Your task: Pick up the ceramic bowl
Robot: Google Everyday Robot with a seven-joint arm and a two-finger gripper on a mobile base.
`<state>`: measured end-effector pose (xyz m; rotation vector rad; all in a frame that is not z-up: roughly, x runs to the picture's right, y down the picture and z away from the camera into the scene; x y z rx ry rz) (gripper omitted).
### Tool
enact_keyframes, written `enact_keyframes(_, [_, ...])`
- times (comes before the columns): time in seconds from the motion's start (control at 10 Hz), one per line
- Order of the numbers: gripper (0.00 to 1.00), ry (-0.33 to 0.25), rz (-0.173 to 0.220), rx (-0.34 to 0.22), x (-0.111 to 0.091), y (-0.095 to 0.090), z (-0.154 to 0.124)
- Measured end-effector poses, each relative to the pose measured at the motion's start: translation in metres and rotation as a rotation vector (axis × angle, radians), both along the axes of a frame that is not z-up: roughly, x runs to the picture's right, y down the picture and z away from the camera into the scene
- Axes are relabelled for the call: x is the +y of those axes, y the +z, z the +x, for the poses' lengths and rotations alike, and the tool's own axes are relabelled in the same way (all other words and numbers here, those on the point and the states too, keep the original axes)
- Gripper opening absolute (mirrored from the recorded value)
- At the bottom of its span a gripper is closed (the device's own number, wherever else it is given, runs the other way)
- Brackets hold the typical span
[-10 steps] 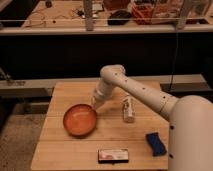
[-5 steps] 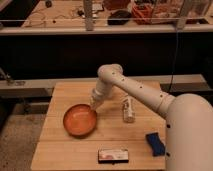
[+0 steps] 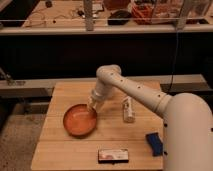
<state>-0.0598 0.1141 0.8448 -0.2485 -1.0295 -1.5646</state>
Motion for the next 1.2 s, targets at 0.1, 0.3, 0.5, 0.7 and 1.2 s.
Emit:
enact_keyframes(0.1, [0.63, -0.002, 0.000, 0.002, 0.001, 0.001, 0.001])
enact_keyframes(0.3, [0.79, -0.008, -0.001, 0.000, 0.003, 0.005, 0.001])
enact_keyframes(0.5, [0.75, -0.009, 0.007, -0.003, 0.005, 0.008, 0.001])
enact_keyframes(0.7, [0.57, -0.015, -0.001, -0.004, 0.011, 0.015, 0.003])
enact_keyframes(1.2, [0.71, -0.035, -0.004, -0.017, 0.020, 0.019, 0.006])
